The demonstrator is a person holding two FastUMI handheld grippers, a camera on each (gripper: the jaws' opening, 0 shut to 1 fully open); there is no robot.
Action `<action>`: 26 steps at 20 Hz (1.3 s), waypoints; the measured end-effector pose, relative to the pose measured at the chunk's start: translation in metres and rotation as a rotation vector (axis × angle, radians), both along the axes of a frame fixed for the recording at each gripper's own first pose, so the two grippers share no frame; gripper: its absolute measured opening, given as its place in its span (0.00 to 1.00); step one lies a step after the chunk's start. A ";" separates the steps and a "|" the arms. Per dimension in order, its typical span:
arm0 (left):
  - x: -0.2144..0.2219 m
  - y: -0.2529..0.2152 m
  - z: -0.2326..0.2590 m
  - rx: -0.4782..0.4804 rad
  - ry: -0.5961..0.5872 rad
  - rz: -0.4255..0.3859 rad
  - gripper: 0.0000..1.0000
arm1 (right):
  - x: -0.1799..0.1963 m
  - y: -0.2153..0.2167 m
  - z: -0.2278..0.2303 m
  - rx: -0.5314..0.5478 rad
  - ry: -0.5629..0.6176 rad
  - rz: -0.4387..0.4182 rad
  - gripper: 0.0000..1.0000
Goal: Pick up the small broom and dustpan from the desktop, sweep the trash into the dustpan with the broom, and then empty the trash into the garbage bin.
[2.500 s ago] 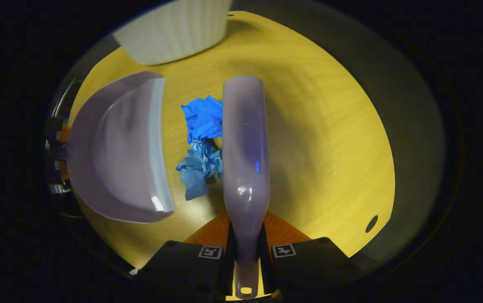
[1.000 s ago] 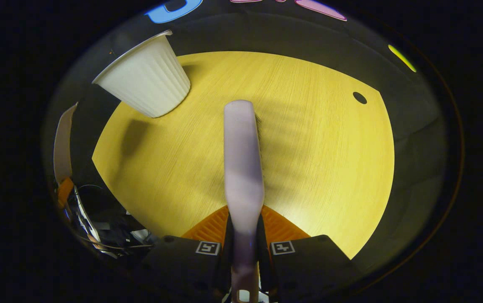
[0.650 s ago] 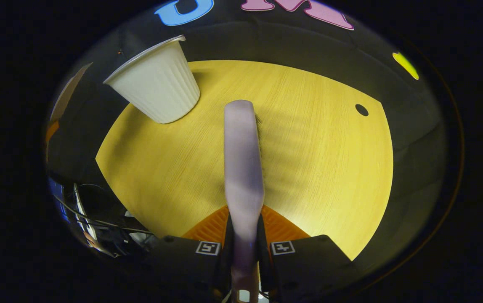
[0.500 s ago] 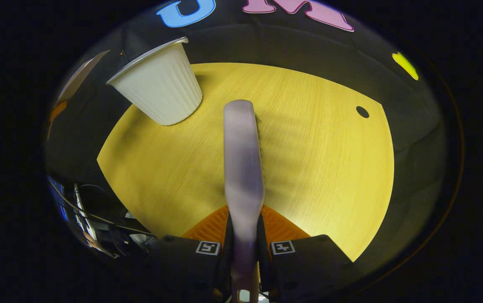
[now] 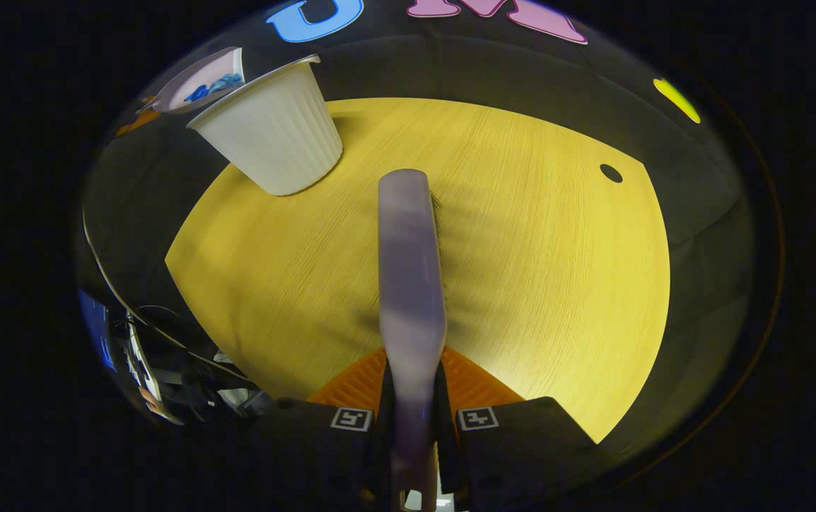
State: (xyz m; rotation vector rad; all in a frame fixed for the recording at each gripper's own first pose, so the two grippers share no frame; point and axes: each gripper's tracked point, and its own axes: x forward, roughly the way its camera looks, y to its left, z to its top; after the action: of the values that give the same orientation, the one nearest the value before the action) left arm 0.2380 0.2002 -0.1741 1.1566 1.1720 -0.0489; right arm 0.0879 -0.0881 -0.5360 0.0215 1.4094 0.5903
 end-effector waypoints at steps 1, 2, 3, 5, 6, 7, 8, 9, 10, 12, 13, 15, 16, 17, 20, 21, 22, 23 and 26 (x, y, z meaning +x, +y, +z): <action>0.001 0.000 0.004 0.055 0.013 -0.043 0.30 | -0.002 0.001 -0.001 0.011 0.009 -0.006 0.30; 0.001 0.001 0.006 0.125 0.021 -0.088 0.30 | -0.004 0.000 -0.003 0.013 0.016 -0.008 0.30; 0.003 0.003 0.007 0.188 0.018 -0.131 0.30 | -0.005 -0.001 -0.004 0.013 0.020 -0.008 0.30; 0.003 0.001 0.008 0.257 -0.032 -0.182 0.31 | -0.003 -0.004 -0.006 0.014 0.019 -0.015 0.30; 0.000 0.000 0.007 0.242 -0.057 -0.173 0.30 | -0.001 -0.006 -0.006 0.016 0.015 -0.024 0.30; -0.002 -0.001 0.004 0.212 -0.083 -0.153 0.30 | 0.002 -0.009 -0.006 0.016 0.012 -0.037 0.30; -0.003 -0.001 0.002 0.186 -0.115 -0.136 0.30 | 0.003 -0.013 -0.007 0.011 0.009 -0.050 0.30; -0.004 -0.004 0.001 0.156 -0.160 -0.125 0.30 | 0.006 -0.018 -0.008 -0.002 0.003 -0.062 0.30; -0.007 -0.012 0.001 0.101 -0.220 -0.114 0.30 | 0.009 -0.022 -0.009 -0.016 -0.005 -0.075 0.30; -0.015 -0.045 0.005 -0.072 -0.360 -0.049 0.29 | 0.018 -0.030 -0.007 -0.025 -0.010 -0.112 0.30; -0.017 -0.064 -0.001 -0.174 -0.408 0.001 0.30 | 0.022 -0.033 -0.005 -0.025 -0.013 -0.131 0.30; -0.021 -0.104 -0.015 -0.387 -0.450 0.081 0.30 | 0.026 -0.037 0.002 -0.028 -0.020 -0.151 0.30; -0.025 -0.131 -0.028 -0.493 -0.436 0.097 0.30 | 0.028 -0.038 0.004 -0.031 -0.021 -0.151 0.30; -0.030 -0.160 -0.044 -0.602 -0.410 0.132 0.30 | 0.029 -0.039 0.007 -0.037 -0.013 -0.153 0.30; -0.052 -0.234 -0.096 -0.774 -0.321 0.176 0.30 | 0.025 -0.049 0.008 -0.070 -0.002 -0.176 0.30; -0.060 -0.252 -0.112 -0.792 -0.288 0.183 0.30 | 0.026 -0.053 0.006 -0.081 -0.006 -0.184 0.30; -0.070 -0.268 -0.129 -0.822 -0.259 0.189 0.30 | 0.024 -0.057 0.005 -0.092 -0.006 -0.193 0.30; -0.077 -0.285 -0.146 -0.868 -0.222 0.216 0.29 | 0.022 -0.061 0.001 -0.101 0.002 -0.200 0.29; -0.093 -0.338 -0.190 -1.037 -0.076 0.374 0.30 | 0.012 -0.063 -0.021 -0.122 0.056 -0.219 0.30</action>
State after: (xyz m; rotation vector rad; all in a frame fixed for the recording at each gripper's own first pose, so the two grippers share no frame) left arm 0.1451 -0.1382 -0.3643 0.0246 1.0527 -0.2864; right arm 0.0999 -0.1513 -0.5568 0.0947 1.4720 0.3242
